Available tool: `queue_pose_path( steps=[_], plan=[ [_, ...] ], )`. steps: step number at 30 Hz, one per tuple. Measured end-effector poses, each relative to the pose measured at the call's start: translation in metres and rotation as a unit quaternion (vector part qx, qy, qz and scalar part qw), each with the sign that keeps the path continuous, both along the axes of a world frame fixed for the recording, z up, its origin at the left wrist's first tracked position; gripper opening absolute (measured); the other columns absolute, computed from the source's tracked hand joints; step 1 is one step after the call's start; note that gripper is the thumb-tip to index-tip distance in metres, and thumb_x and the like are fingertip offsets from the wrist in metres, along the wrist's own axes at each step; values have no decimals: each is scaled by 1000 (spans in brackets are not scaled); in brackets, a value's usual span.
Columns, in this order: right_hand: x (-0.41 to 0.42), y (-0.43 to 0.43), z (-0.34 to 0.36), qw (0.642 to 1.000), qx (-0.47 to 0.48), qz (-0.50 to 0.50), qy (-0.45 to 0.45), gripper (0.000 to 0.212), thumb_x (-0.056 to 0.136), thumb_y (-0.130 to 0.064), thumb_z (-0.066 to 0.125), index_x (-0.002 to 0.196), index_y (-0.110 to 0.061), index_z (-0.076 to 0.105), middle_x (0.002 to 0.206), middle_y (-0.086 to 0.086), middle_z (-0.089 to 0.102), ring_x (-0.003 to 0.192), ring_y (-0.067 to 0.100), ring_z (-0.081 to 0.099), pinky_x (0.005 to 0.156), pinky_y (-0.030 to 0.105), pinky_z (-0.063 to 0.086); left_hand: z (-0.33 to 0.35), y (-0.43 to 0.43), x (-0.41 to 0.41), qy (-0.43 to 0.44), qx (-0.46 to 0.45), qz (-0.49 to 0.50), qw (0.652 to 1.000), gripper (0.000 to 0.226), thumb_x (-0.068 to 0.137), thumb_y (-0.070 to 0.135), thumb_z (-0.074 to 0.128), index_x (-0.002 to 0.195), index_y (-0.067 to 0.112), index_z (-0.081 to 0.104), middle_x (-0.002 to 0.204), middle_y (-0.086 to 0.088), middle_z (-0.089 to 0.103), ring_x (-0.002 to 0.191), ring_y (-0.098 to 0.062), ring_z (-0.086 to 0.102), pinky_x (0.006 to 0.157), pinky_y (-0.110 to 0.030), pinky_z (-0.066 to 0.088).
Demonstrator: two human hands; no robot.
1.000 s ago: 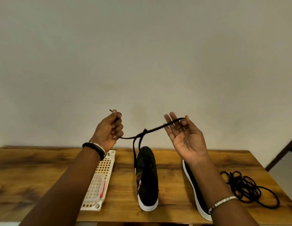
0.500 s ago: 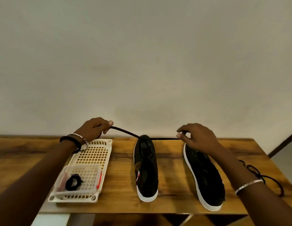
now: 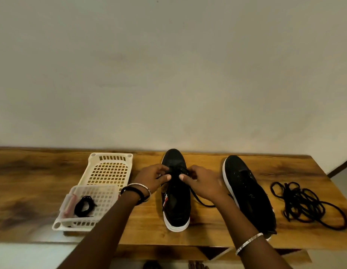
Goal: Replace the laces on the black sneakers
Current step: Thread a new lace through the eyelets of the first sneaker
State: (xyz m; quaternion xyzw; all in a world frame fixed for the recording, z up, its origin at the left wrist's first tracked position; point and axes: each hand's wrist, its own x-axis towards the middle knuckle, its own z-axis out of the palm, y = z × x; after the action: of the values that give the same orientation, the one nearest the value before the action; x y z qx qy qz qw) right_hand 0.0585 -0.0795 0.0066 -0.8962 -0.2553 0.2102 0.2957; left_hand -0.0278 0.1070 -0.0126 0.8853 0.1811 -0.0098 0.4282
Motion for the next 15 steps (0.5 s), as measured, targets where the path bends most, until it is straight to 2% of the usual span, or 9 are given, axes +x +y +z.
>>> queue_pose_path(
  steps=[4, 6, 9, 12, 15],
  plan=[
    [-10, 2, -23, 994, 83, -63, 26, 53, 84, -45, 77, 124, -17, 58, 109, -4, 65, 99, 15, 64, 81, 29, 55, -13, -10, 6, -21, 6, -4, 1000, 39, 90, 29, 72, 126, 18, 63, 115, 3, 68, 104, -14, 65, 86, -24, 51],
    [-10, 1, -29, 987, 120, -94, 46, 48, 80, -42, 81, 115, -17, 61, 100, -6, 67, 89, 11, 64, 75, 26, 54, -17, -9, 8, -36, 18, 3, 999, 34, 94, 28, 67, 124, 15, 65, 115, 0, 67, 104, -17, 64, 88, -29, 52],
    [-8, -2, -36, 974, 165, -129, 87, 30, 79, -34, 84, 93, -11, 71, 85, 2, 72, 79, 14, 67, 68, 28, 54, -22, -5, 8, -32, 18, -3, 999, 19, 95, 20, 64, 114, 15, 66, 107, -2, 66, 97, -18, 63, 87, -35, 54],
    [-8, -8, -39, 959, 214, -138, 122, 23, 83, -26, 81, 75, -7, 72, 70, 3, 70, 66, 11, 62, 65, 31, 51, -29, 1, 4, -17, -15, -18, 1000, 25, 94, 9, 63, 113, 25, 62, 106, 3, 62, 95, -16, 62, 83, -26, 52],
    [-9, -16, -34, 928, 285, -156, 185, 23, 91, -24, 73, 78, -5, 74, 65, 2, 66, 65, 12, 58, 66, 26, 51, -31, 6, 5, -13, -1, -19, 1000, 34, 92, -3, 59, 113, 24, 64, 108, 4, 58, 95, -12, 60, 80, -17, 49]
  ],
)
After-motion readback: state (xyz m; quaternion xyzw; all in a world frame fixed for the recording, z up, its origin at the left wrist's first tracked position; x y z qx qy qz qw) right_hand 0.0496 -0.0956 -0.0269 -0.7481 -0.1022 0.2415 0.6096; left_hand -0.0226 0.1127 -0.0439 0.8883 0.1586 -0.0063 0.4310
